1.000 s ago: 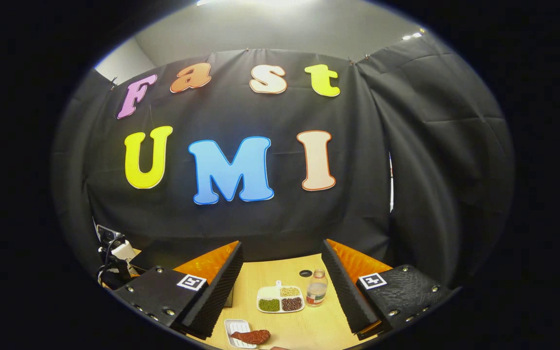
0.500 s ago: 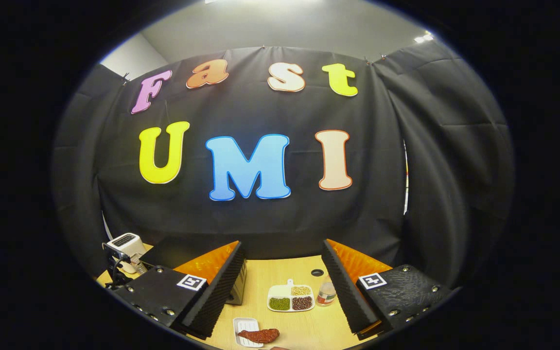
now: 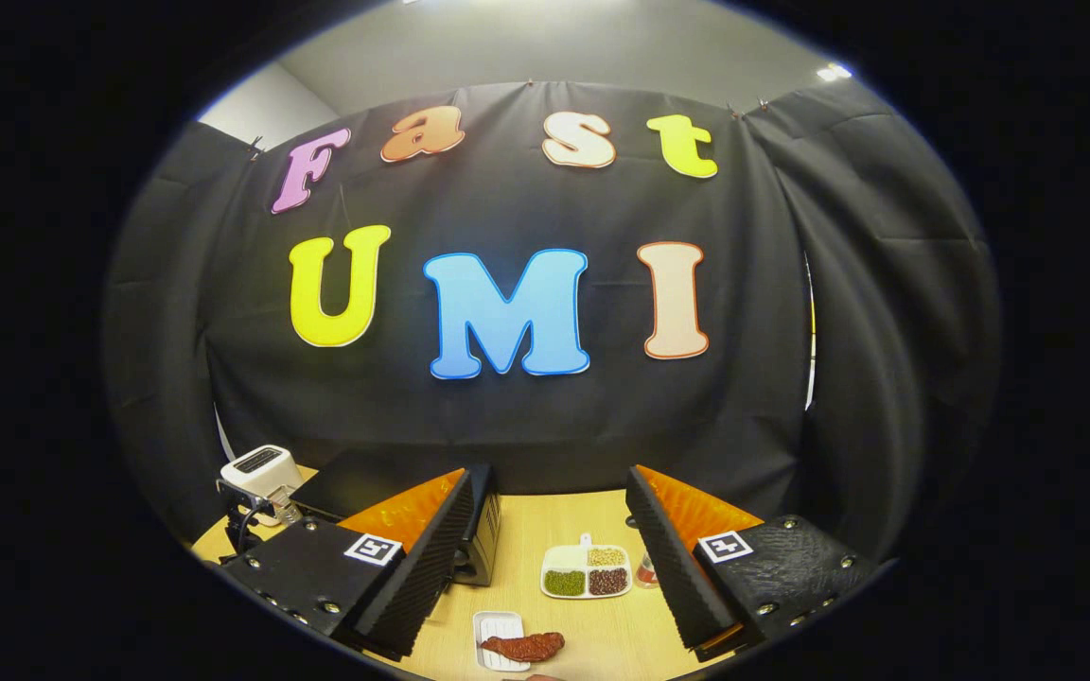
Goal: Open the electric oven with the left hand, put the food in, and close the electric oven.
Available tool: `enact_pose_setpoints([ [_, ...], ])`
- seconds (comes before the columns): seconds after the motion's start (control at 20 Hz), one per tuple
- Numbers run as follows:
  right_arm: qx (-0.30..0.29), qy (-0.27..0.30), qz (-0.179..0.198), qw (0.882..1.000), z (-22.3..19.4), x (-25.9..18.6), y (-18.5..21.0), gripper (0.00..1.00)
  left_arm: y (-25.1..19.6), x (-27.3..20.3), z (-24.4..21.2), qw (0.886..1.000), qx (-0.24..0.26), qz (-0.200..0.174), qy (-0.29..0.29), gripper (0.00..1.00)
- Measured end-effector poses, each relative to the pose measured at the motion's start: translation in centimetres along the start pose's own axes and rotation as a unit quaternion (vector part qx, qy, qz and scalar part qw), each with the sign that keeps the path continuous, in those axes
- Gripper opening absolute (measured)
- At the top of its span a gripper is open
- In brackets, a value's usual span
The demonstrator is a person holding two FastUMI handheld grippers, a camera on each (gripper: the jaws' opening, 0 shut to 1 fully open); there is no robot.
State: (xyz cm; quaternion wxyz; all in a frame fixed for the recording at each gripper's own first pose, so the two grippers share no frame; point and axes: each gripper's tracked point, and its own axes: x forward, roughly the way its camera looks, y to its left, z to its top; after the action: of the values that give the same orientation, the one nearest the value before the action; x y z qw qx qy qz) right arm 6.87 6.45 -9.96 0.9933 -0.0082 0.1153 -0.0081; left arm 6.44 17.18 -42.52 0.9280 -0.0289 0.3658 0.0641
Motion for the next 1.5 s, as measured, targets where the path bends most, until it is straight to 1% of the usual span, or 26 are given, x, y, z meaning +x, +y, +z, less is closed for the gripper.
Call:
enact_pose_setpoints([
  [0.05,0.001,0.001,-0.001,1.0,0.1,0.0,-0.1,0.98,0.0,0.2,-0.1,1.0,-0.003,0.0,0.002,0.97],
  [0.1,0.001,-0.001,-0.001,1.0,0.1,0.0,-0.2,0.98,0.0,0.3,0.0,1.0,-0.005,0.001,0.001,0.92],
  [0.15,0.0,-0.003,-0.001,1.0,0.1,0.0,-0.3,0.98,0.2,0.1,0.1,1.0,-0.004,0.002,-0.001,0.92],
  [0.2,-0.001,-0.004,-0.001,1.0,0.1,0.1,-0.5,0.98,0.1,-0.2,0.6,1.0,-0.005,0.002,-0.005,0.97],
  [0.25,-0.001,-0.003,-0.001,1.0,-0.2,0.2,-0.7,0.98,-0.1,-0.7,1.2,1.0,-0.008,0.0,-0.013,0.97],
  [0.35,0.007,0.01,-0.001,1.0,-1.2,0.5,-1.1,0.98,-0.4,-2.3,3.7,0.999,-0.006,-0.003,-0.046,0.97],
  [0.45,0.022,0.024,0.011,0.999,-2.5,0.7,-1.0,0.98,-0.9,-4.8,7.5,0.996,-0.003,-0.005,-0.089,0.97],
  [0.55,0.036,0.041,0.022,0.998,-4.0,1.0,-1.1,0.98,-1.5,-8.0,11.9,0.99,-0.005,-0.007,-0.141,0.97],
  [0.7,0.052,0.078,0.034,0.995,-7.0,1.6,-1.8,0.98,-2.7,-13.5,18.4,0.977,-0.015,-0.015,-0.214,0.96],
  [0.75,0.055,0.09,0.04,0.994,-8.2,1.9,-1.9,0.98,-3.1,-15.1,20.0,0.972,-0.015,-0.018,-0.236,0.92],
  [0.8,0.067,0.105,0.05,0.991,-9.5,2.1,-1.9,0.99,-3.5,-16.7,21.4,0.967,-0.013,-0.02,-0.252,1.0],
  [0.9,0.111,0.143,0.072,0.981,-12.8,2.5,-1.8,1.0,-4.3,-19.7,23.9,0.958,-0.001,-0.016,-0.286,1.0],
  [0.95,0.14,0.167,0.081,0.973,-14.9,2.7,-1.9,1.0,-4.7,-21.1,24.8,0.953,0.006,-0.013,-0.304,1.0],
  [1.05,0.194,0.209,0.087,0.954,-18.8,3.0,-2.2,1.0,-5.6,-23.4,26.1,0.945,0.011,-0.01,-0.327,1.0],
  [1.2,0.223,0.257,0.093,0.936,-24.0,3.5,-2.4,1.0,-6.5,-25.9,26.9,0.936,0.01,-0.011,-0.352,1.0],
  [1.25,0.232,0.27,0.099,0.929,-25.7,3.5,-2.2,0.99,-6.3,-26.2,26.8,0.935,0.013,-0.006,-0.354,1.0],
  [1.3,0.243,0.283,0.103,0.922,-26.9,3.6,-2.2,0.99,-6.1,-26.4,26.4,0.937,0.014,0.002,-0.348,1.0],
  [1.35,0.255,0.295,0.107,0.915,-28.1,3.5,-2.2,0.99,-6.2,-26.3,25.9,0.939,0.012,0.006,-0.344,0.96],
  [1.4,0.267,0.305,0.108,0.908,-29.2,3.6,-2.2,0.99,-6.3,-26.3,25.6,0.94,0.008,0.005,-0.341,1.0],
  [1.5,0.29,0.327,0.114,0.892,-31.2,3.4,-2.1,0.99,-6.6,-26.7,25.5,0.937,-0.005,0.003,-0.35,1.0],
])
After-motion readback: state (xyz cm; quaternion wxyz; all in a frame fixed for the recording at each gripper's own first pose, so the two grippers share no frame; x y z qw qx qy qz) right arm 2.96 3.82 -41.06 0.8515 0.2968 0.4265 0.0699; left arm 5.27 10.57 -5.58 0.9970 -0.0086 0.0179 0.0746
